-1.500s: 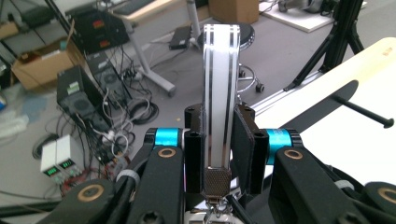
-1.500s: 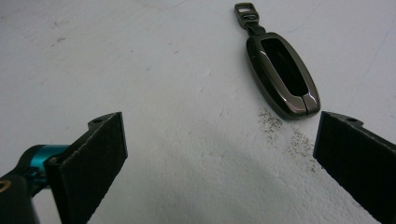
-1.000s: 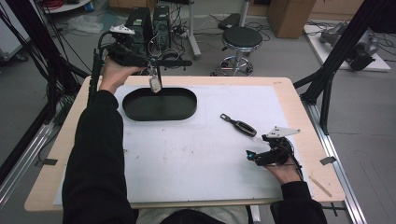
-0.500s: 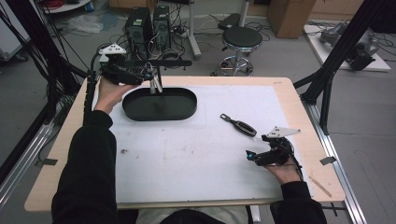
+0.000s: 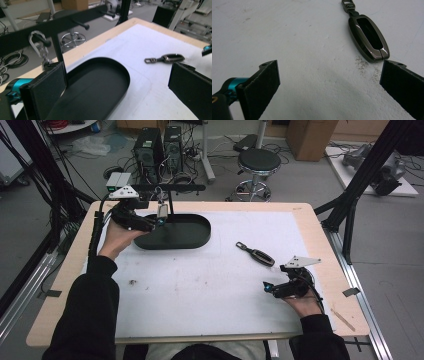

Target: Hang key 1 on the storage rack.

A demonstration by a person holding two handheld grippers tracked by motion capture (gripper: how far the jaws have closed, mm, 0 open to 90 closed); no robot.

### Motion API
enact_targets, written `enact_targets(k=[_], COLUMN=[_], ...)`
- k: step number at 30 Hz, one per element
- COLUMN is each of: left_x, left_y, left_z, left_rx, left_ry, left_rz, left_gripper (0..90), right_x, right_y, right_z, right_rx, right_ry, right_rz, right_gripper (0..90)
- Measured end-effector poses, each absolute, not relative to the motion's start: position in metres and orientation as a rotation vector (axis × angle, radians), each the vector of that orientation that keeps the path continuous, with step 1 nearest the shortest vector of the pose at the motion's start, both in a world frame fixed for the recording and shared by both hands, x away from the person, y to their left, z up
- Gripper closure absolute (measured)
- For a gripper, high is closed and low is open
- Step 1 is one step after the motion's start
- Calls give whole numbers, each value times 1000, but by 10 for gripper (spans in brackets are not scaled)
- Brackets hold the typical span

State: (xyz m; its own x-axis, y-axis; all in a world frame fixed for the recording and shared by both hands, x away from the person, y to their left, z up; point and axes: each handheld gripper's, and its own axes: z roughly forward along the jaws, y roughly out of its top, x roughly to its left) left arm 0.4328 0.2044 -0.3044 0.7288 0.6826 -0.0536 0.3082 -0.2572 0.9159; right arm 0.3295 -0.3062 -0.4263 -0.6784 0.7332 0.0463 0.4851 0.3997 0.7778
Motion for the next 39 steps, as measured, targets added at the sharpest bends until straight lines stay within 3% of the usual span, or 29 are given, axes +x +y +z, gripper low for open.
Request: enact_targets(k=[39], left_x=[356], left_y=[243], left_z=[-372], left_rx=[1905], left_ry=[921], left_rz=[508], left_gripper=[18], right_x=[329], right_y=[-305], right_z=[-427], right_rx=[1071], right_ry=[2367], right_rz=[1135], right_gripper=[20])
